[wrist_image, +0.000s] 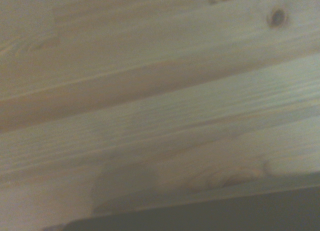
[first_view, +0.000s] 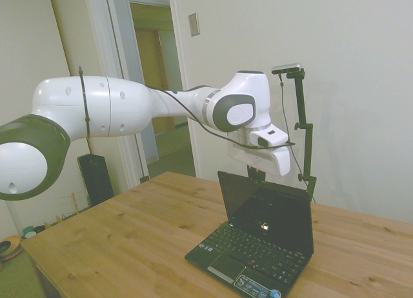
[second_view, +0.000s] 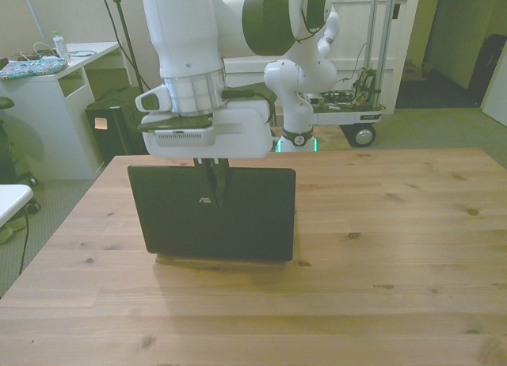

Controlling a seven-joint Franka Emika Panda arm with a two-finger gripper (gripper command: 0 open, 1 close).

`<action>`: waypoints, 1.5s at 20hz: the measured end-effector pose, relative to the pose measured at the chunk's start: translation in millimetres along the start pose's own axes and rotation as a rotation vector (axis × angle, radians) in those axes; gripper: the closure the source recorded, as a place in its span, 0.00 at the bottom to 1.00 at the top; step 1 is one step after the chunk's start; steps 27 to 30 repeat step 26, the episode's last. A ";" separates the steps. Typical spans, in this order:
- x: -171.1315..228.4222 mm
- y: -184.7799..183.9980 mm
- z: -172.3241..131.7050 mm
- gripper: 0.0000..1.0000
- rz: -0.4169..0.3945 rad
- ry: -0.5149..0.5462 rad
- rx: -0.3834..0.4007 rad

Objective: Close the laptop

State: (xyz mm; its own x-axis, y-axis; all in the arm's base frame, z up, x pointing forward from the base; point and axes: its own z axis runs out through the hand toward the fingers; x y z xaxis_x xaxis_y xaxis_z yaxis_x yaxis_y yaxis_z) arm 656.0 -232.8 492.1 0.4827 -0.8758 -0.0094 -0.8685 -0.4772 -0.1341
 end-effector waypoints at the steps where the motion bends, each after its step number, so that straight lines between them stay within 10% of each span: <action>1: -7.1 1.8 7.7 1.00 0.002 -0.017 -0.013; 18: -119.9 86.1 90.7 1.00 0.049 -0.137 -0.087; 26: -181.5 35.1 -29.8 1.00 -0.098 -0.072 0.039; 30: -181.5 35.1 -29.8 1.00 -0.098 -0.072 0.039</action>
